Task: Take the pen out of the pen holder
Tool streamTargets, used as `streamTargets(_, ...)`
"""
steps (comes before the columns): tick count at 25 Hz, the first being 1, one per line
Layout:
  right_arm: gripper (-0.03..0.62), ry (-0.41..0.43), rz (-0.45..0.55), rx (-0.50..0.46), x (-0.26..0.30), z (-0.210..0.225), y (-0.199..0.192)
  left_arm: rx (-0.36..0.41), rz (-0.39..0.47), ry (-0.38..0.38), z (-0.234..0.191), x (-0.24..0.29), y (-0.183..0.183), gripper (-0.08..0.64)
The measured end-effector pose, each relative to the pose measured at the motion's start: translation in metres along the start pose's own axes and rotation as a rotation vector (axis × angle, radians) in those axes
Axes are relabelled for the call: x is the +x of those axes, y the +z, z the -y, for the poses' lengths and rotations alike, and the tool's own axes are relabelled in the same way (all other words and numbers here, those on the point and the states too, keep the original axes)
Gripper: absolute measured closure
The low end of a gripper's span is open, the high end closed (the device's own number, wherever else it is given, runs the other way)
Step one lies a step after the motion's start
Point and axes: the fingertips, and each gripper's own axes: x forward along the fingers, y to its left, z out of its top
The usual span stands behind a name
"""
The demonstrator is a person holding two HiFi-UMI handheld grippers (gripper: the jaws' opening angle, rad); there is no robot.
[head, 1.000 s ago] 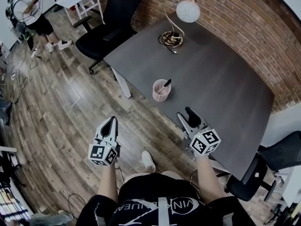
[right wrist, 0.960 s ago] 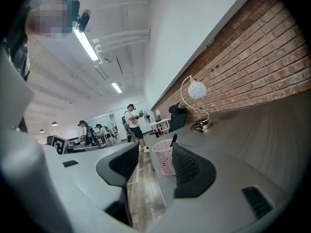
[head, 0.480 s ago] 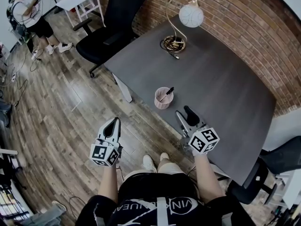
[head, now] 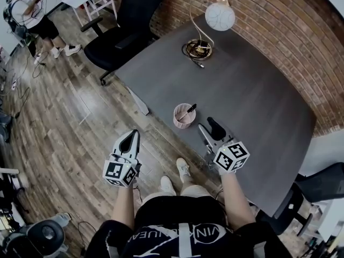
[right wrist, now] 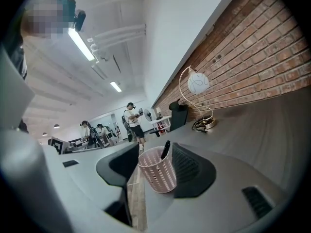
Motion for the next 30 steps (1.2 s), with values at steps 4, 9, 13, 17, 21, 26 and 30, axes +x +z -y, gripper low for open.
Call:
streamTargets(4,0.390,0.016,-0.025,0.000,0.015,0.011,0.002,-0.008,-0.007,0.005,-0.001,0.018,-0.002,0.548)
streamTargets(9,0.390,0.034,-0.058,-0.010,0.035,0.021,-0.001,-0.011,-0.026,0.000,0.000,0.035,-0.012,0.548)
streamTargets(13,0.390,0.046,-0.076,-0.015,0.049,0.025,-0.002,-0.017,-0.031,0.015,-0.005,0.044,-0.016,0.548)
streamTargets(17,0.390,0.065,-0.100,-0.021,0.060,0.026,-0.005,-0.027,-0.038,0.034,-0.010,0.051,-0.020,0.548)
streamTargets(21,0.391,0.073,-0.125,-0.018,0.071,0.031,-0.011,-0.034,-0.047,0.044,-0.012,0.057,-0.027,0.548)
streamTargets(26,0.426,0.083,-0.132,-0.017,0.079,0.031,-0.013,-0.042,-0.061,0.053,-0.012,0.059,-0.034,0.548)
streamTargets(30,0.455,0.089,-0.144,-0.016,0.085,0.033,-0.018,-0.047,-0.072,0.064,-0.014,0.059,-0.040,0.548)
